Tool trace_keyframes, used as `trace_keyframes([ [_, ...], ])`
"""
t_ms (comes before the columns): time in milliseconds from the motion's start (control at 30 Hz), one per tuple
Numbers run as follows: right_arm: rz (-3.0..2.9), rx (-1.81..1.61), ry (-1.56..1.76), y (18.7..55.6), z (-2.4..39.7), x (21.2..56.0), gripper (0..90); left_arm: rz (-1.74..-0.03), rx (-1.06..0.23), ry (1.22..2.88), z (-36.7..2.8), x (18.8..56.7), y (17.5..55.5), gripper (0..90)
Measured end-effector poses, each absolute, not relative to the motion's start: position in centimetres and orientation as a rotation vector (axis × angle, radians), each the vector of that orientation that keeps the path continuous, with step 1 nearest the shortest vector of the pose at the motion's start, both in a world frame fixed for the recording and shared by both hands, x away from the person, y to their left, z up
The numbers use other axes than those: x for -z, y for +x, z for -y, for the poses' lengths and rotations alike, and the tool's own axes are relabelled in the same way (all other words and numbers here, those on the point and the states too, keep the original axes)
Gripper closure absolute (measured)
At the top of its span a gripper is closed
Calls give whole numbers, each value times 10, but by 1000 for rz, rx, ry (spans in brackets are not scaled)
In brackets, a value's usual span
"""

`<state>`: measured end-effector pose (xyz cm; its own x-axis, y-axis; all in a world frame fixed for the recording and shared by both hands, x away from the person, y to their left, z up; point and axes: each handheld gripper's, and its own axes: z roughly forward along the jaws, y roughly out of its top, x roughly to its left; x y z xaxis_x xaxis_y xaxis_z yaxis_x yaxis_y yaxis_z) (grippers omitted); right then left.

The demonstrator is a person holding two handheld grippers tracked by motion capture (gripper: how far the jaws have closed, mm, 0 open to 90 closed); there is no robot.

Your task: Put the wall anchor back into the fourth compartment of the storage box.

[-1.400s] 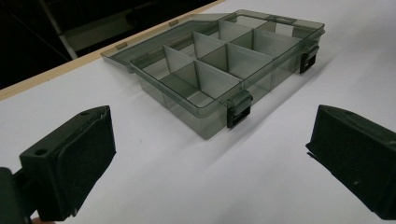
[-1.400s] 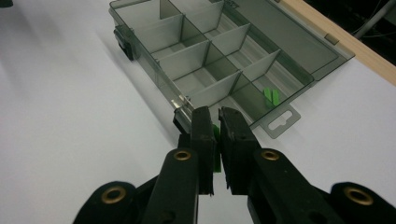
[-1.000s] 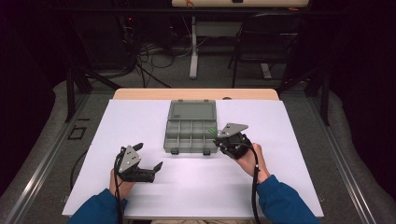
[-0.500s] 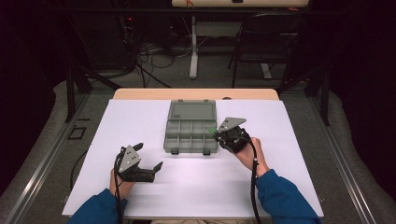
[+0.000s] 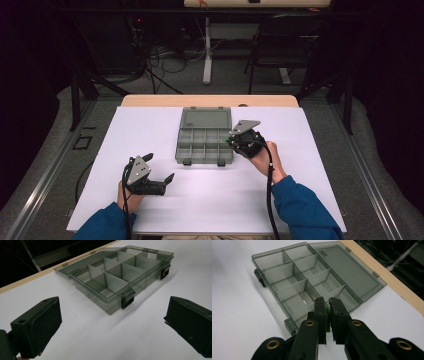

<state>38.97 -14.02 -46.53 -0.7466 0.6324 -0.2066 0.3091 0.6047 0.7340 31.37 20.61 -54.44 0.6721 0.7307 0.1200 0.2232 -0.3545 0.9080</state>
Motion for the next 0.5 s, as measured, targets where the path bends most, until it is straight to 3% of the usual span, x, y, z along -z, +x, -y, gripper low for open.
trace_keyframes([
  [500, -2387, -936, 761, 411, 134, 461, 843, -747, -647, 1900, -206, 544, 314, 1],
])
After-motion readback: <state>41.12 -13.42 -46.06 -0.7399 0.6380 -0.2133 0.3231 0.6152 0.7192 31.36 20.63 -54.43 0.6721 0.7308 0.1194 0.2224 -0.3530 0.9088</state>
